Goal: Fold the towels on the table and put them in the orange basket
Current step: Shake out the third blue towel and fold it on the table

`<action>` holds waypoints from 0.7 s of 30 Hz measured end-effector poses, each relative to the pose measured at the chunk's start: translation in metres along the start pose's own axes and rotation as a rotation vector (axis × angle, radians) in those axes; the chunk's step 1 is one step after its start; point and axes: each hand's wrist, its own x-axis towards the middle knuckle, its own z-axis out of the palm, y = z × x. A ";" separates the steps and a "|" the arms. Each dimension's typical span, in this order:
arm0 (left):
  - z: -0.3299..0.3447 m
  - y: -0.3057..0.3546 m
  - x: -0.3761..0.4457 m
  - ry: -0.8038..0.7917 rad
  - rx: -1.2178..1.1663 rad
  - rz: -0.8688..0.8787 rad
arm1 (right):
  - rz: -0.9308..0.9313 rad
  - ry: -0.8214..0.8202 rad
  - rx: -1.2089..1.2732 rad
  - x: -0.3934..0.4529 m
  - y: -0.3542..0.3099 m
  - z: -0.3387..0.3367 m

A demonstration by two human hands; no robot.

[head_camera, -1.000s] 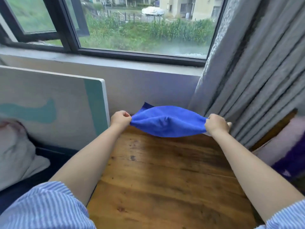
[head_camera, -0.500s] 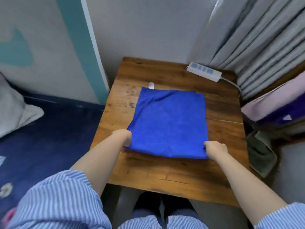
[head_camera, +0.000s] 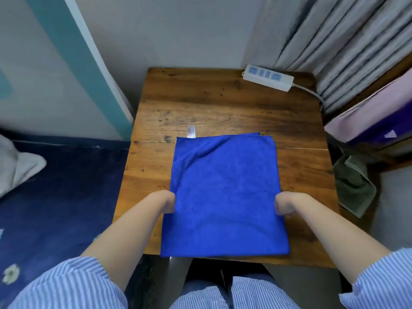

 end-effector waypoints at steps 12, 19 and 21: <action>-0.112 0.017 0.047 0.567 -0.281 -0.129 | -0.024 0.712 0.050 0.053 0.024 -0.105; -0.134 0.004 0.080 0.638 -0.337 -0.252 | -0.016 0.687 0.207 0.083 0.039 -0.126; -0.134 -0.005 0.086 0.652 -0.318 -0.251 | -0.018 0.669 0.170 0.086 0.044 -0.135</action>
